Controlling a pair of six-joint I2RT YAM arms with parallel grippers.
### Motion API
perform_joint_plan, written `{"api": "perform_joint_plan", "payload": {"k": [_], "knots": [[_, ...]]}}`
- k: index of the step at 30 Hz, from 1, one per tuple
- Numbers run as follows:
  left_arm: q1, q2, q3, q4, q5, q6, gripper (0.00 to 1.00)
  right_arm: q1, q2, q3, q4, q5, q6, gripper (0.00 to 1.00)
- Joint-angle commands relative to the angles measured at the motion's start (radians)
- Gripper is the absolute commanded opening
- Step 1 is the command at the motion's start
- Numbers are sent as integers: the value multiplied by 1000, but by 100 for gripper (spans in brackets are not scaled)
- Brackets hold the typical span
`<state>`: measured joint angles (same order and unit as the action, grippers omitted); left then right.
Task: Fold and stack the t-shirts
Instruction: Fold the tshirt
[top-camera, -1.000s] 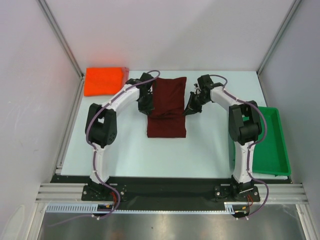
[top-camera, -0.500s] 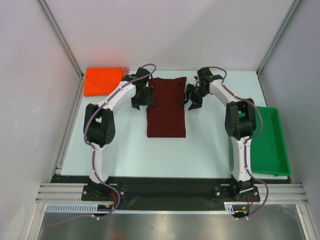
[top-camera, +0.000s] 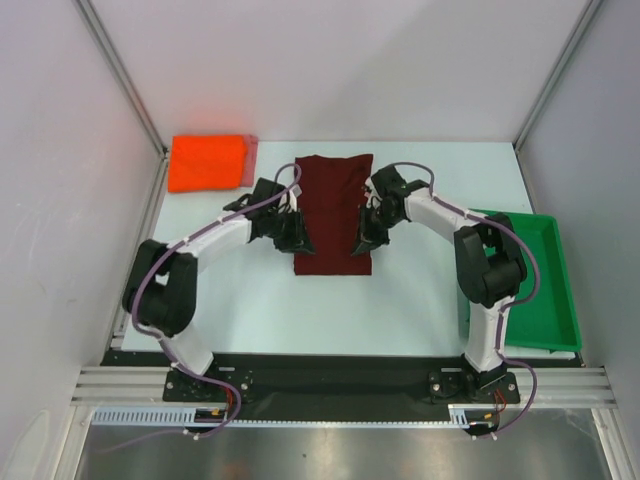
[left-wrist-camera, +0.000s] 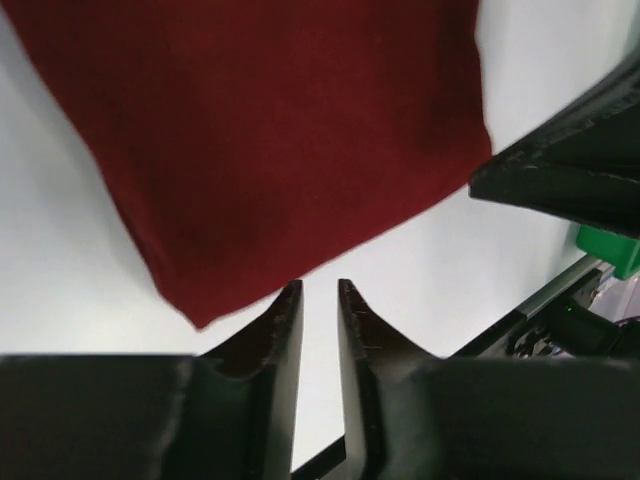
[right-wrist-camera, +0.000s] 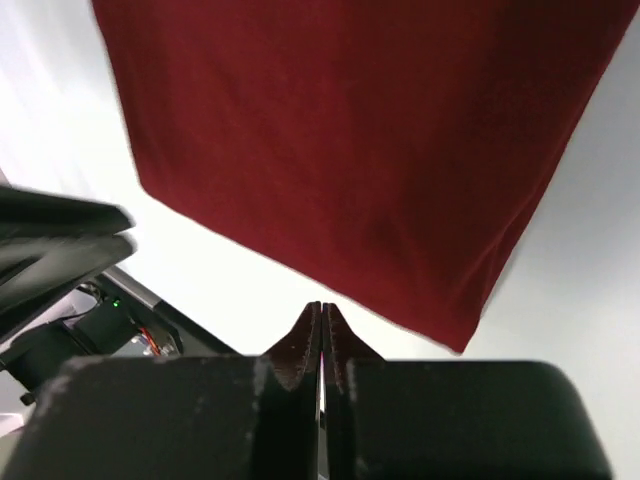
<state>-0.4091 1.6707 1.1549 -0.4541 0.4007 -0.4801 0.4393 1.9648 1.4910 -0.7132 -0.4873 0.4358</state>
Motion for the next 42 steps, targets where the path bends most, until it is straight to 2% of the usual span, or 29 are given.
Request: {"api": "perform_joint_plan", "payload": {"k": [1, 5, 12, 15, 18, 22, 26, 29, 33, 38, 42], "knots": [[-2, 75, -14, 147, 92, -43, 23, -24, 14, -52, 126, -62, 46, 0], [-2, 113, -38, 118, 26, -49, 17, -51, 13, -185, 198, -117, 70, 0], [4, 147, -193, 137, -32, -61, 15, -96, 6, -415, 331, -132, 67, 0], [4, 133, -231, 134, -63, -48, 15, -111, -12, -454, 351, -122, 66, 0], [1, 106, -241, 106, -72, -11, 16, -119, -39, -453, 321, -137, 60, 0], [0, -8, -256, 51, -112, 29, 18, -119, -116, -436, 268, -151, 46, 0], [-2, -166, -207, 26, -85, 41, 22, -96, -181, -347, 215, -140, 53, 0], [-2, -140, -128, 28, 8, 17, 22, -59, -149, -267, 237, -178, 92, 0], [-10, -24, -119, 129, 107, -69, 20, 5, -18, -172, 257, -214, 112, 0], [1, 92, -179, 207, 118, -101, 15, 26, 95, -172, 337, -244, 144, 0], [18, 89, -247, 193, 60, -68, 13, 9, 57, -274, 336, -231, 110, 0]]}}
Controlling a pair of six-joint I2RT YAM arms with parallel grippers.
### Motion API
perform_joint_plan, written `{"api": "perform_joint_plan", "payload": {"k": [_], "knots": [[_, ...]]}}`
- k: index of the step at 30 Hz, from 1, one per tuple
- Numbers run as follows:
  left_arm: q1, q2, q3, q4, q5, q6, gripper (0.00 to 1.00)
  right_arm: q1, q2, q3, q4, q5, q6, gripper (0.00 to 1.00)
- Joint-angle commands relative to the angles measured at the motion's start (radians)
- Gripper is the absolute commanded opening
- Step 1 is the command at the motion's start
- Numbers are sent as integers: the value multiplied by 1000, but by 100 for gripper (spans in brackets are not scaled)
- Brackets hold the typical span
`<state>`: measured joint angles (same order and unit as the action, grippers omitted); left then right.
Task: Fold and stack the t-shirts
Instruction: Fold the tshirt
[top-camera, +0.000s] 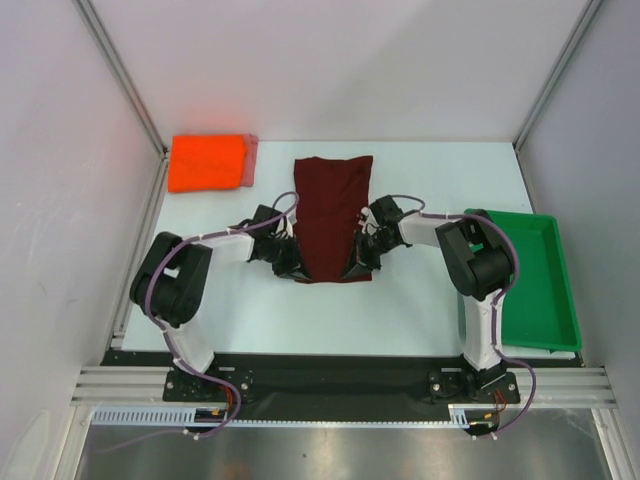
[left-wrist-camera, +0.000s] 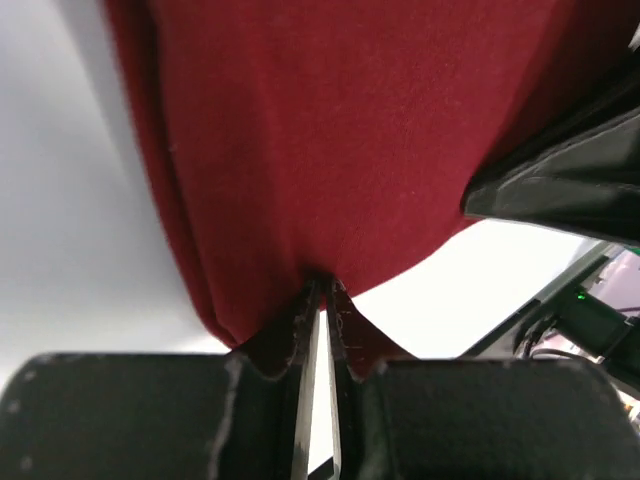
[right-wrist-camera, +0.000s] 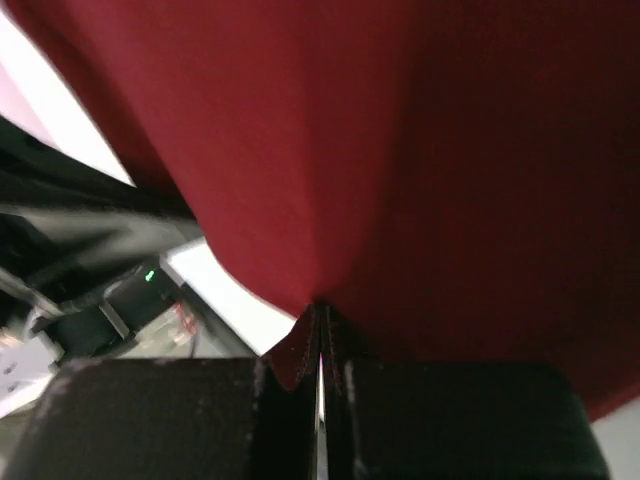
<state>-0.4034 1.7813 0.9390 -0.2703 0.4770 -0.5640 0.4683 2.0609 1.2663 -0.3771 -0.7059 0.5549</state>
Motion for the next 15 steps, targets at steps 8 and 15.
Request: {"api": "perform_joint_plan", "payload": {"k": [8, 15], "knots": [[12, -236, -149, -133, -141, 128, 19, -63, -281, -311, -104, 46, -107, 0], [17, -467, -167, -242, -169, 82, 76, -129, -447, -372, -134, 94, -116, 46]]}}
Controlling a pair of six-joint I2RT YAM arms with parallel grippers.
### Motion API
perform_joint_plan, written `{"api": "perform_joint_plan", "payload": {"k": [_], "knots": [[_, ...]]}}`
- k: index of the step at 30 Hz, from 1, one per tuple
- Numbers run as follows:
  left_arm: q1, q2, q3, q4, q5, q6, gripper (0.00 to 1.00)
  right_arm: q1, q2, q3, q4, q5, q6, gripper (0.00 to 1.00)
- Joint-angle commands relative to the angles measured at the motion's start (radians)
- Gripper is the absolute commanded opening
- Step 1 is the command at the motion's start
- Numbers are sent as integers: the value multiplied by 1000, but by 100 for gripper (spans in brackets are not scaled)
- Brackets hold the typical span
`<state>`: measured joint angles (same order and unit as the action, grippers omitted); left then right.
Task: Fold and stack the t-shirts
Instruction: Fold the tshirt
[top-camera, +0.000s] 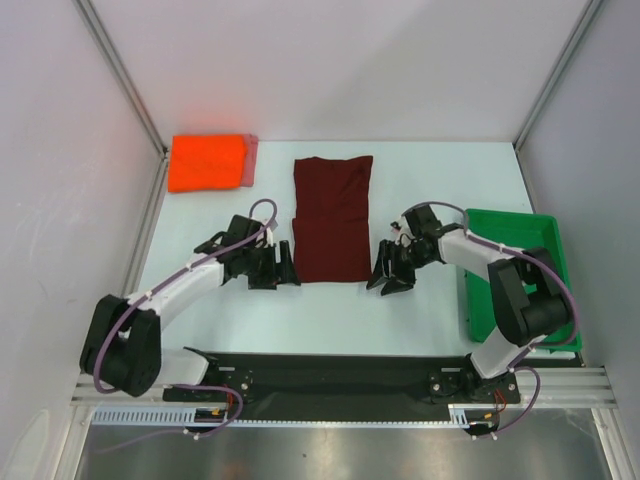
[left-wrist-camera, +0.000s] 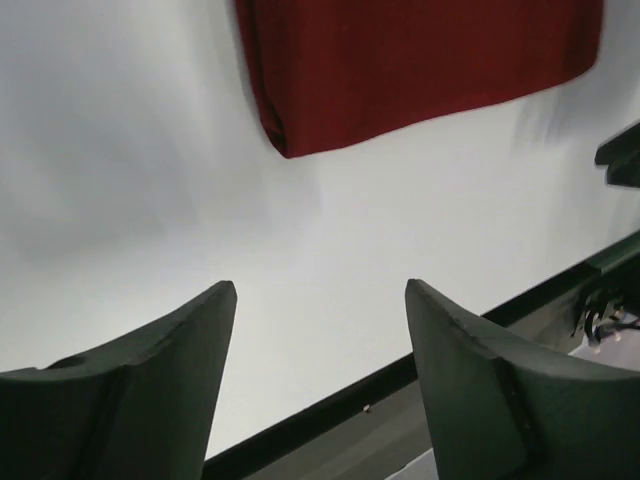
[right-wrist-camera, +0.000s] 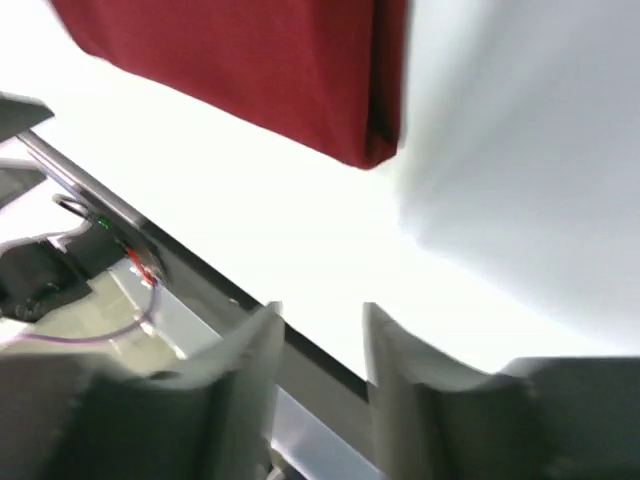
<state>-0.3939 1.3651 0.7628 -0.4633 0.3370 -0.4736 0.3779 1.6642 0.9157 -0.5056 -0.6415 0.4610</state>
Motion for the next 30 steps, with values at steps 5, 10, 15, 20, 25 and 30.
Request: {"api": "perform_joint_plan", "payload": {"k": [5, 10, 15, 20, 25, 30], "knots": [[39, 21, -20, 47, 54, -71, 83, -73, 20, -15, 82, 23, 1, 73], [92, 132, -51, 190, 101, -89, 80, -77, 115, 32, 151, 23, 10, 72], [118, 288, -11, 242, 158, -71, 75, -88, 198, 58, 194, 11, 48, 64], [119, 351, 10, 270, 166, -120, 68, -99, 218, 49, 229, 9, 80, 57], [119, 354, 3, 253, 139, -135, 63, -99, 238, 43, 246, 9, 96, 48], [121, 374, 9, 238, 129, -131, 60, -93, 256, 45, 262, 8, 111, 41]]}}
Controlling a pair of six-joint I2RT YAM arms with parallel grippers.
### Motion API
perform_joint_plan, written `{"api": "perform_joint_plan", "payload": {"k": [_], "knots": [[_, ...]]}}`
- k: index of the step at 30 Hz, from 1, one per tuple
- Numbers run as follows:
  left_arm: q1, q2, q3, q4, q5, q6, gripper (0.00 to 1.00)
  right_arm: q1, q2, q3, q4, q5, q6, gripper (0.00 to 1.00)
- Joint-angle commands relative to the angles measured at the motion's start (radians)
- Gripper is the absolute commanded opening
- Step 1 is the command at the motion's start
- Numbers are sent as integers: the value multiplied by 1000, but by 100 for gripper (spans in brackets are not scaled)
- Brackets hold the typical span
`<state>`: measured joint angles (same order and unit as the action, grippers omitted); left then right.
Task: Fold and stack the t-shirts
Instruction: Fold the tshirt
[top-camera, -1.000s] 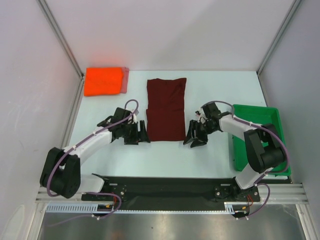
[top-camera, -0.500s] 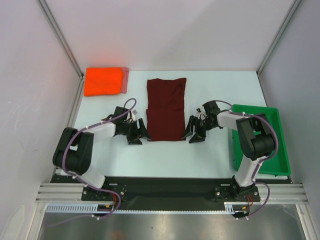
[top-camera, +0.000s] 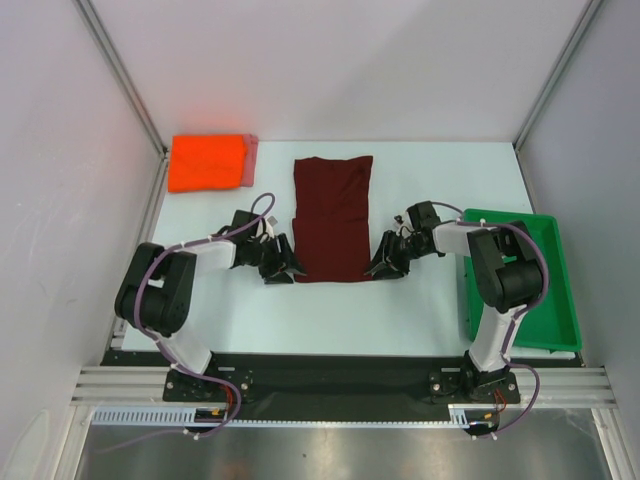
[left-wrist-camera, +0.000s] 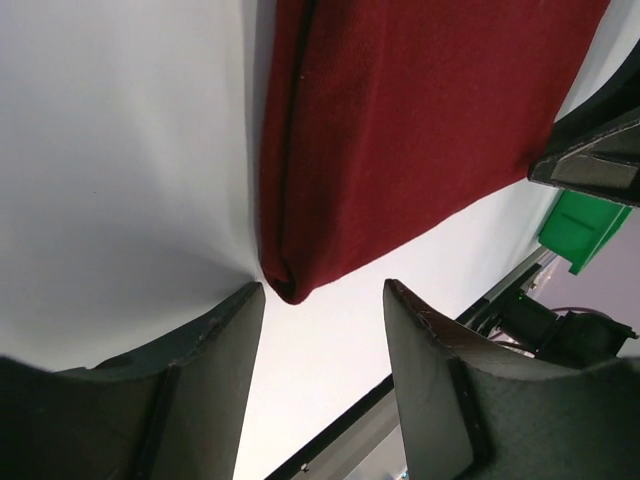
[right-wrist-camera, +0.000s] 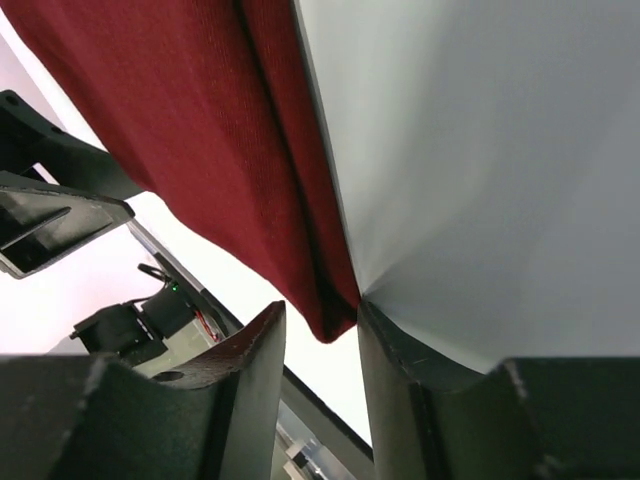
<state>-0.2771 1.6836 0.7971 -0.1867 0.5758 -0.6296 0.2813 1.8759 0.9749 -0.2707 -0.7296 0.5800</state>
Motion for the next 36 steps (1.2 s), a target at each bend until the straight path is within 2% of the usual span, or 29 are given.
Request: {"api": "perform_joint_plan", "payload": {"k": [1, 5, 9, 12, 13, 14, 16, 17, 18, 19, 23, 27, 32, 36], "knots": [[3, 68, -22, -39, -108, 25, 59, 7, 46, -15, 33, 96, -5, 41], [1, 91, -22, -14, -94, 10, 54, 16, 52, -13, 45, 79, 11, 36], [3, 103, -10, -8, -91, 14, 51, 27, 52, -15, 36, 96, 1, 36], [3, 114, -6, 0, -90, 13, 43, 32, 60, -18, 45, 96, 0, 32], [1, 116, -4, 1, -91, 13, 40, 33, 61, -16, 44, 101, 0, 28], [3, 117, -1, 0, -93, 16, 33, 33, 62, -16, 44, 101, 3, 20], [1, 116, 4, -11, -105, 25, 22, 33, 54, -16, 42, 111, 4, 13], [1, 116, 4, -14, -111, 30, 10, 33, 48, -18, 39, 117, 1, 5], [1, 111, 5, -31, -119, 36, 3, 35, 42, -19, 25, 124, -2, 2], [1, 105, 4, -40, -135, 42, 0, 36, 26, -22, 18, 130, -5, 0], [0, 58, -39, -63, -151, 74, 0, 51, -23, -53, -16, 136, -29, 0], [-2, -41, -154, -74, -148, 77, 0, 87, -92, -117, -48, 151, -31, 0], [-26, -250, -266, -146, -140, 58, 0, 168, -197, -202, -70, 173, 7, 0], [-129, -451, -283, -261, -168, -8, 0, 260, -340, -266, -114, 214, 73, 0]]}}
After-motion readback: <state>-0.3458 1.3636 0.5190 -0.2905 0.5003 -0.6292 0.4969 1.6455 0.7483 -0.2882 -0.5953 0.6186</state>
